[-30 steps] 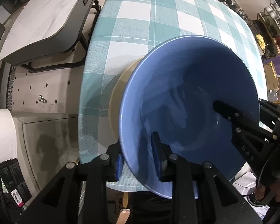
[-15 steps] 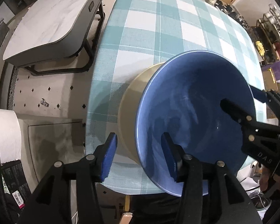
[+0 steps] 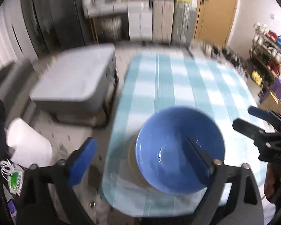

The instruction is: Organize plates and bowls

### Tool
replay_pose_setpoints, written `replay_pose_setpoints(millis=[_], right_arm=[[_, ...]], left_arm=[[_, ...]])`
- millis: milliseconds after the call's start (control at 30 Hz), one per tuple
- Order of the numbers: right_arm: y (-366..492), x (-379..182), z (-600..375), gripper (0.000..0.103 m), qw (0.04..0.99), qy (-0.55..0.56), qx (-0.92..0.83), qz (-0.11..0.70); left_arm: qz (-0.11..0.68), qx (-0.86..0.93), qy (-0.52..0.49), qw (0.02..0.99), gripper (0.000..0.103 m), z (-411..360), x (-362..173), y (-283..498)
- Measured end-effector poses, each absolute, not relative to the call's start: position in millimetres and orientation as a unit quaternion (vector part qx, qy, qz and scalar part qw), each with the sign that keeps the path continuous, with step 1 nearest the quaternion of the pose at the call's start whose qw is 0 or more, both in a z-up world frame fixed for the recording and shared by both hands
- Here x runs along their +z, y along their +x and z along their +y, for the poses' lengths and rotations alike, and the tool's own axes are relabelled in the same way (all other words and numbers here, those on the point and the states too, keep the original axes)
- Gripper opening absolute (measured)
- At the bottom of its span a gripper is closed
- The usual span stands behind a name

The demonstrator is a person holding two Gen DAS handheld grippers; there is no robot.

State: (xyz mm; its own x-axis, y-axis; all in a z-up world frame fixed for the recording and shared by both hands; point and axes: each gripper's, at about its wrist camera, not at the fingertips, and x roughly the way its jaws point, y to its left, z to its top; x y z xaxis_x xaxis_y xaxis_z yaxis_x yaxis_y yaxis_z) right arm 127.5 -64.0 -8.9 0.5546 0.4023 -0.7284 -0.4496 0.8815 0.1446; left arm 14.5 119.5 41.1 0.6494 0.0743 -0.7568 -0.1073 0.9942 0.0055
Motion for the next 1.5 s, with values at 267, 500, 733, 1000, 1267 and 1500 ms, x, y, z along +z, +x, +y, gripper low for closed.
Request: replay_pose_setpoints(millis=[267,500,733,1000,1267,1500], right_arm=[[76.4,-8.3,-87.3,0.102,0.915,-0.028,0.207,0.345],[64.5,-27.6,-91.8,0.102,0.913,-0.028,0.200,0.354],[45.6,-36.8,-91.9,0.102,0.922,-0.036,0.186,0.338],[39.2,-45.1,-93.1,0.102,0.921,-0.033,0.182,0.341],[37.5,-47.1,-94.6,0.102,0.921,-0.030,0.182,0.342],[35.7,-49.5,-96.9,0.102,0.921,-0.025,0.182,0.344]], left_arm=[[0.339,0.065,-0.030,0.938,0.103,94.4,35.7,-18.3],[0.313,0.061,-0.011,0.948,0.103,72.2,32.9,-37.4],[0.295,0.092,-0.009,0.951,0.103,73.6,21.0,-48.4],[0.315,0.086,-0.020,0.945,0.103,73.2,4.9,-46.5],[0.327,0.073,-0.033,0.942,0.103,73.7,-3.5,-44.3],[0.312,0.073,-0.022,0.947,0.103,70.3,-5.1,-49.2]])
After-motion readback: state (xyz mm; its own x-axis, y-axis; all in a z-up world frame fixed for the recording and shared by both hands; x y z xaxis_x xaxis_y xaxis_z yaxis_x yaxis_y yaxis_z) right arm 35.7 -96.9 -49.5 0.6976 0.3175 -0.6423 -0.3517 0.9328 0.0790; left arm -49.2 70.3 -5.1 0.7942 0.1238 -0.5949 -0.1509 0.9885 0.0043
